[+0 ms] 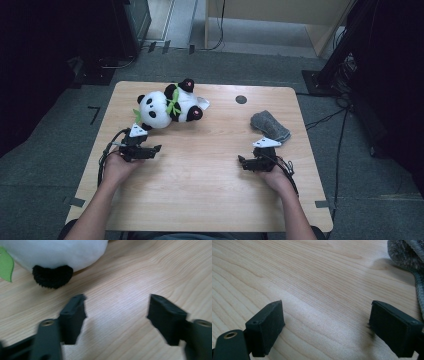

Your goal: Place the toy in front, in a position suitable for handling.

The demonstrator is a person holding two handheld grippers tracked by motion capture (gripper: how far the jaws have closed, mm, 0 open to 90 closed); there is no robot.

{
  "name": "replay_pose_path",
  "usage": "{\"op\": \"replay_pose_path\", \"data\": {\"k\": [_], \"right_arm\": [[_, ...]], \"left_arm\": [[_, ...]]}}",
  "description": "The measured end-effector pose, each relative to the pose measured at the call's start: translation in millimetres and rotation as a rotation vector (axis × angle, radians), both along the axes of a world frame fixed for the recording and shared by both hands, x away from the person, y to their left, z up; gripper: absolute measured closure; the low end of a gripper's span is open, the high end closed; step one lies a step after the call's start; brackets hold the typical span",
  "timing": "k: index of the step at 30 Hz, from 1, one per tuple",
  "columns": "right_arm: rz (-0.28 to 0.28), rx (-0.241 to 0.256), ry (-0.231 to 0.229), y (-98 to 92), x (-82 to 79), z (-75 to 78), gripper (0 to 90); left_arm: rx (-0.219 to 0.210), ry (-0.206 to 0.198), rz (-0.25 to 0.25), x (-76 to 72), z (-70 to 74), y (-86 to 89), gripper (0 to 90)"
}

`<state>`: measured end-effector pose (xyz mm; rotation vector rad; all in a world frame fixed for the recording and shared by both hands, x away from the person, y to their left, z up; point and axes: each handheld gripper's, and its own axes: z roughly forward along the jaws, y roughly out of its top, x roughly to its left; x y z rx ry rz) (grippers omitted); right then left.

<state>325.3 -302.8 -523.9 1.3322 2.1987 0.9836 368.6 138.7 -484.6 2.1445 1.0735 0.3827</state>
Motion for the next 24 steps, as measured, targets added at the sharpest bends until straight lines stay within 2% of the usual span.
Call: {"op": "replay_pose_path", "data": {"k": [2, 4, 6, 14, 24], "right_arm": [[0.000, 0.000, 0.000, 0.0, 0.0, 0.0, 12.3], [0.000, 0.000, 0.001, 0.0, 0.0, 0.0, 12.3], [0.000, -0.001, 0.001, 0.0, 0.0, 0.0, 12.3], [-0.002, 0.001, 0.002, 0.1, -0.2, 0.1, 12.3], [-0.001, 0.000, 0.002, 0.0, -0.1, 0.1, 12.3]], "left_arm": [[-0.006, 0.008, -0.007, 1.6, 4.5, -0.6, 34.1], [-0.039, 0.020, -0.017, 2.0, 7.8, -1.2, 34.1], [-0.054, 0.023, -0.023, 2.1, 10.0, -3.4, 34.9], [-0.027, 0.014, -0.047, 13.0, 19.2, -11.7, 34.8], [-0.030, 0.021, -0.043, 36.1, 34.3, -15.7, 33.7]]}}
